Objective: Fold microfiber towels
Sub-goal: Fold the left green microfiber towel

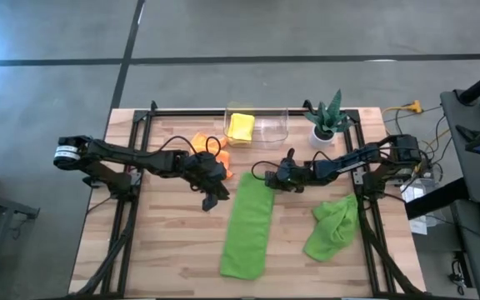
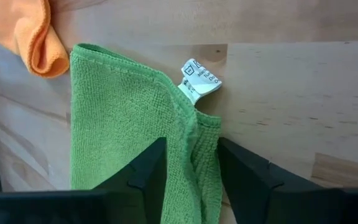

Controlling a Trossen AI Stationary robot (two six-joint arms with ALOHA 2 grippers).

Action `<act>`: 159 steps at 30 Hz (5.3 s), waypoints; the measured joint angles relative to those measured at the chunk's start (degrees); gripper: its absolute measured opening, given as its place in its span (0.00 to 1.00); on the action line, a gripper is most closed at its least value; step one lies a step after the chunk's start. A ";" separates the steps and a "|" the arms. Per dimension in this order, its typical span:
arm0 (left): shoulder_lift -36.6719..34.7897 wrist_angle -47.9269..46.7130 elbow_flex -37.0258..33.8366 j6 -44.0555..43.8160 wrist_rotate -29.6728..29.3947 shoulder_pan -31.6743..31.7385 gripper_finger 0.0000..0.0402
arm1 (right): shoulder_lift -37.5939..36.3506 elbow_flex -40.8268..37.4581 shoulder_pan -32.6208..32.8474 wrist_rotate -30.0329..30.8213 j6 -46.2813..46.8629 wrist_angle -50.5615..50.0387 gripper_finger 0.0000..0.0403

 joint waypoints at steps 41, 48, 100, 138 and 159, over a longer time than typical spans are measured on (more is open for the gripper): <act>25.17 45.10 -6.73 -40.70 -2.70 -11.81 0.20 | -0.05 -0.07 0.07 1.45 -12.93 -0.65 0.04; 25.40 38.65 -6.41 -42.34 -7.71 -11.96 0.20 | -0.73 -0.17 0.07 1.25 -15.58 0.31 0.04; 23.34 27.04 -5.61 -44.91 -27.77 -12.37 0.20 | -15.35 1.42 7.13 -2.47 -59.57 9.69 0.04; 0.38 6.68 -7.39 -31.10 -40.43 -12.37 0.20 | 4.37 25.48 20.17 -9.52 -87.14 -2.89 0.04; -2.69 6.05 -8.45 -24.98 -37.58 -12.44 0.20 | 11.10 30.86 26.42 -7.10 -88.03 -15.12 0.04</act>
